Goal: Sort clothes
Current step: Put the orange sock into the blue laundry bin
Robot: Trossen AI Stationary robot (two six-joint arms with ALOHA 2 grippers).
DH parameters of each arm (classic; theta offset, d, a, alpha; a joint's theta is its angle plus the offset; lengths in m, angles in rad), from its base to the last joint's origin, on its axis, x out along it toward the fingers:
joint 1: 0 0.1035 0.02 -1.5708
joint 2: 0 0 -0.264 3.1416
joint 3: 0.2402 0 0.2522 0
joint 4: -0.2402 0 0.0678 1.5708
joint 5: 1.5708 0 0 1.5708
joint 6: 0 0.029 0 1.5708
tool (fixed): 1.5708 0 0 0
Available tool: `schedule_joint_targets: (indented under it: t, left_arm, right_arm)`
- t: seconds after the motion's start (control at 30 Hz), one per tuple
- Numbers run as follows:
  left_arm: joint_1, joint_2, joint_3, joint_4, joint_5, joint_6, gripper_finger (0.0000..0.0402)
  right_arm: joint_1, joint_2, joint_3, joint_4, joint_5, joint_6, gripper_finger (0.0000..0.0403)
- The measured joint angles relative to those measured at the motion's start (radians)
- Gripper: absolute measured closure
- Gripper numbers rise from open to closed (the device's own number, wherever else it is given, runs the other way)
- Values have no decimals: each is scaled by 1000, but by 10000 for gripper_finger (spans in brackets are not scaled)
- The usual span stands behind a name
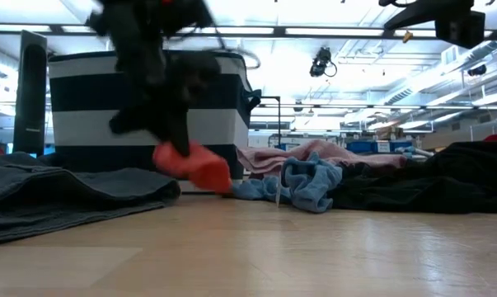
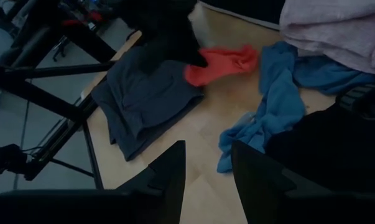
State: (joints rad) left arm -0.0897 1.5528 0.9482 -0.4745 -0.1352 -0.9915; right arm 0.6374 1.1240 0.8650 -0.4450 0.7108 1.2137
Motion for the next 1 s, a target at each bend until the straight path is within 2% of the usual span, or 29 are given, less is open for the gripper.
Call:
schedule_joint_targets:
  t: [0.33, 0.63, 0.77, 0.9, 1.0]
  left_arm:
    - [-39, -1, 461, -479, -80, 202, 400]
    - [-37, -3, 901, -901, -110, 229, 401]
    - [-35, -3, 1098, -1069, -169, 229, 401]
    - [-7, -32, 1215, -1095, -239, 267, 401]
    - [43, -65, 1235, -1096, -300, 287, 401]
  right_arm:
    - [-18, 0, 0, 5, 1, -40, 273]
    - [-33, 0, 0, 15, 2, -67, 273]
    - [-48, 0, 0, 45, 3, -107, 273]
    - [-64, 0, 0, 74, 3, -144, 273]
    - [-73, 0, 0, 91, 3, -163, 273]
